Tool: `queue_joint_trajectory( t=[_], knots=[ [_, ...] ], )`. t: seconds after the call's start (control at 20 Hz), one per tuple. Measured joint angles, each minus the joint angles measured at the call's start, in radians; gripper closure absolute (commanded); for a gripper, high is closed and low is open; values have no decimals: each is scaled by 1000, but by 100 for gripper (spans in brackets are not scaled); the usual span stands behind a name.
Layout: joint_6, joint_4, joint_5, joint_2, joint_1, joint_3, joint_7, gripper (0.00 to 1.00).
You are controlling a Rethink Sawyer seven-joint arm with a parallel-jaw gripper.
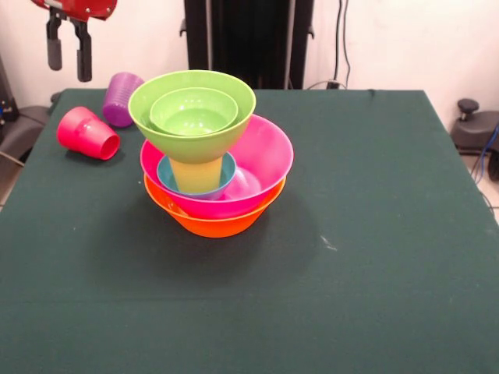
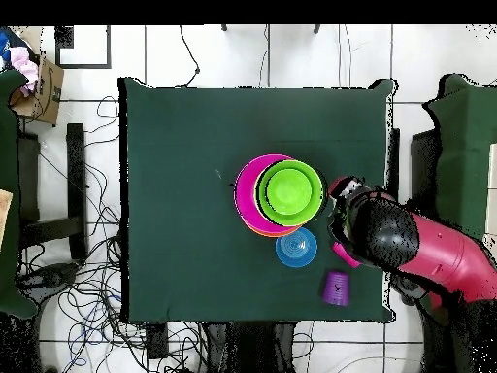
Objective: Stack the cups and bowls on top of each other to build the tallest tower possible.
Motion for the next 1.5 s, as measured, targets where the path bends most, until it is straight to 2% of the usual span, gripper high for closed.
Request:
queue_joint_trajectory(
  t=[0.5, 0.95, 1.25, 1.5],
  knots=[
    [-40, 14, -42, 36, -14, 34, 0, 0],
    [-96, 23, -47, 80, -37, 49, 0, 0],
    [-103, 27, -48, 107, -53, 55, 0, 0],
    [-103, 27, -74, 121, -58, 55, 0, 0]
  ],
)
